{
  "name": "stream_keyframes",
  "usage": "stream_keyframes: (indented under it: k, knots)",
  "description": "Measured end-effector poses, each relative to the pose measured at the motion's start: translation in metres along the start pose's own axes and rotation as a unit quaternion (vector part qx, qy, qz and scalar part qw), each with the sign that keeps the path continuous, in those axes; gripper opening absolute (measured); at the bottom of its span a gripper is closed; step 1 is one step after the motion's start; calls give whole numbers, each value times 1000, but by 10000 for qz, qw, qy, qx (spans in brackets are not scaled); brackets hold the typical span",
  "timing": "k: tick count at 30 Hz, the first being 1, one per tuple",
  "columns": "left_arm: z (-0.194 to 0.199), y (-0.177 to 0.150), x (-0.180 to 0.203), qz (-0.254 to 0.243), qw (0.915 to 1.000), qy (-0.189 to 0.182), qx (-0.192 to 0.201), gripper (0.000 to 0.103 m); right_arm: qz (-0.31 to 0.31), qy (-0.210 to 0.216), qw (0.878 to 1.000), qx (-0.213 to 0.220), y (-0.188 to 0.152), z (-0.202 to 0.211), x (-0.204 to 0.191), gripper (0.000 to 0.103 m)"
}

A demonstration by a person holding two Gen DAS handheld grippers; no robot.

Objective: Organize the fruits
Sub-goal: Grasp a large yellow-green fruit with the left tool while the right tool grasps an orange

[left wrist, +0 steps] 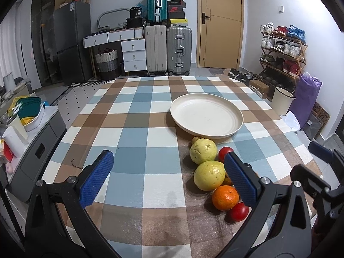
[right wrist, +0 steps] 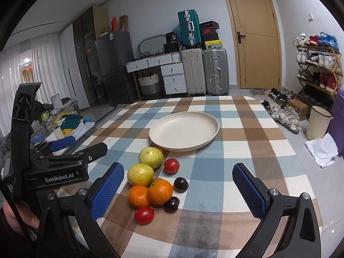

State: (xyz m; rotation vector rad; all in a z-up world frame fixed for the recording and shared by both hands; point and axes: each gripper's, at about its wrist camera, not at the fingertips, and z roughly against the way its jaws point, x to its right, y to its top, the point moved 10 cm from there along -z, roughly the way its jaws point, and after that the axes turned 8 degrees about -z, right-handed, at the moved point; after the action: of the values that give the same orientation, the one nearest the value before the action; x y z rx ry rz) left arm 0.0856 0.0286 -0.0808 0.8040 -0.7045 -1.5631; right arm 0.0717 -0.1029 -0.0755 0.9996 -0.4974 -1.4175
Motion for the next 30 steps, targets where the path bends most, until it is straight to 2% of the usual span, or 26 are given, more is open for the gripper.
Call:
stream_keyframes:
  k: [15, 30]
  knots:
    - [-27, -2, -10, 78, 9999, 75, -69, 102, -220, 374, 9971, -617, -24, -40, 2, 103]
    - [-58, -6, -23, 324, 9992, -36, -251, 102, -339, 567, 9919, -1089, -43, -75, -2, 100]
